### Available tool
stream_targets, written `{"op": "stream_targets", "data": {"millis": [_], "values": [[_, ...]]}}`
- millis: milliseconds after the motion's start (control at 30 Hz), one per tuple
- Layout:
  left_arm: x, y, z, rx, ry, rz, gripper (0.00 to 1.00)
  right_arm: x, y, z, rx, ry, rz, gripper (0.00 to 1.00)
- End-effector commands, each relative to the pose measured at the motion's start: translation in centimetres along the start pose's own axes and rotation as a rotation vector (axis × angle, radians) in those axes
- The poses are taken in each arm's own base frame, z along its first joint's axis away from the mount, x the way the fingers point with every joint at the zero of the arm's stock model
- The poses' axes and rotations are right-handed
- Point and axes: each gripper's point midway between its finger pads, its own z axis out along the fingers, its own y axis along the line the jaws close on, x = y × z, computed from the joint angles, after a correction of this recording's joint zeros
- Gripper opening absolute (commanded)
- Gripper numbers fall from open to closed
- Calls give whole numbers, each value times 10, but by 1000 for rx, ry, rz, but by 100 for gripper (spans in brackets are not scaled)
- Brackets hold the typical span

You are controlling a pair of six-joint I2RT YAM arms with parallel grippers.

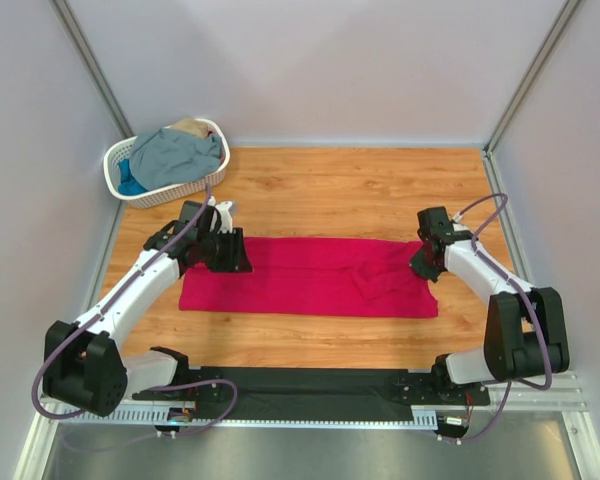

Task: Fold and stack the t-shirts
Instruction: Fold the tshirt

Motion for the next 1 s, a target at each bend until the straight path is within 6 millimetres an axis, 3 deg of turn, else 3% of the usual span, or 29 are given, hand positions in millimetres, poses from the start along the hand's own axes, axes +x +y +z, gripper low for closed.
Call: {"op": "stream_targets", "data": {"millis": [0,100,233,333,500,633,667,733,800,967], "values": [[-15,-6,-7,6,-44,45,49,-14,20,-5,-64,-20,-9,2],[-20,-6,-11,-3,-57,55,50,-18,22,-17,-84,-19,-60,24],[-30,-3,-14,-37,-84,51,51,-23,11,-45,-69,-57,-118,39],[-41,0,-10,-67,-107,28,52,-20,18,-62,-131,-92,-148,38],[-59,-1,6,-70,-106,-30,52,27,70,-76,-425,41,-242,24],[-53,26,36,-196,-4,-136,52,45,84,-52,-466,101,-203,18],[-53,33,42,-210,9,-164,52,53,76,-35,-413,126,-194,18],[-45,48,56,-240,54,-228,51,52,76,-22,-384,114,-169,17],[-40,69,60,-307,55,-280,52,50,62,-1,-283,84,-156,17],[-29,111,72,-426,88,-421,52,51,43,27,-155,65,-136,15]]}}
